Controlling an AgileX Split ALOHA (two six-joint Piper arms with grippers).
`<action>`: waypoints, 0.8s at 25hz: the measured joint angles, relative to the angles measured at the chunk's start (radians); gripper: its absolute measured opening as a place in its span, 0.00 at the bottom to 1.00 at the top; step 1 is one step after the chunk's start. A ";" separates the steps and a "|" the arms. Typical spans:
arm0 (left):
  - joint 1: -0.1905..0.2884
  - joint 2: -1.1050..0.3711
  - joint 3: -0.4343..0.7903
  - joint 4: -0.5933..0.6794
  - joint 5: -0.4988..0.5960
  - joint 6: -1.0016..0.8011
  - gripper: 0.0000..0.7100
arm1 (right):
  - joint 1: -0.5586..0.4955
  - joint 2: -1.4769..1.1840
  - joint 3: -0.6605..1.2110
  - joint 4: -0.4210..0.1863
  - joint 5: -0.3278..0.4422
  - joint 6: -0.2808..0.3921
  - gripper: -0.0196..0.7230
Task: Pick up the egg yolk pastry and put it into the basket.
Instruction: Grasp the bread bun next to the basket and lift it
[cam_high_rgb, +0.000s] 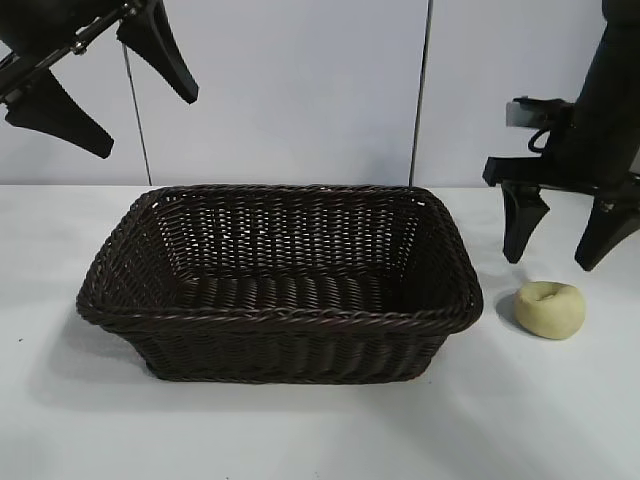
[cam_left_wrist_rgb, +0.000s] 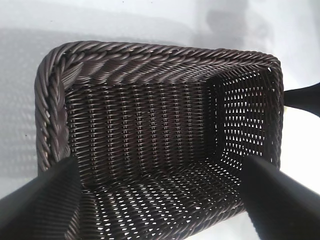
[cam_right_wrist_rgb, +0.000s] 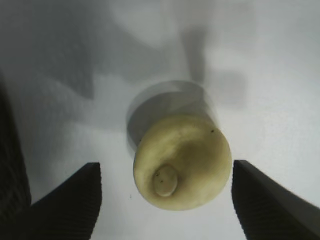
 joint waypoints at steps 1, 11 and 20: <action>0.000 0.000 0.000 0.000 0.000 0.000 0.88 | 0.000 0.013 0.000 0.000 -0.001 0.000 0.74; 0.000 0.000 0.000 0.000 0.000 0.000 0.88 | 0.000 0.062 -0.001 -0.066 -0.020 0.059 0.65; 0.000 0.000 0.000 0.000 0.000 0.000 0.88 | 0.000 0.062 -0.001 -0.082 -0.016 0.072 0.21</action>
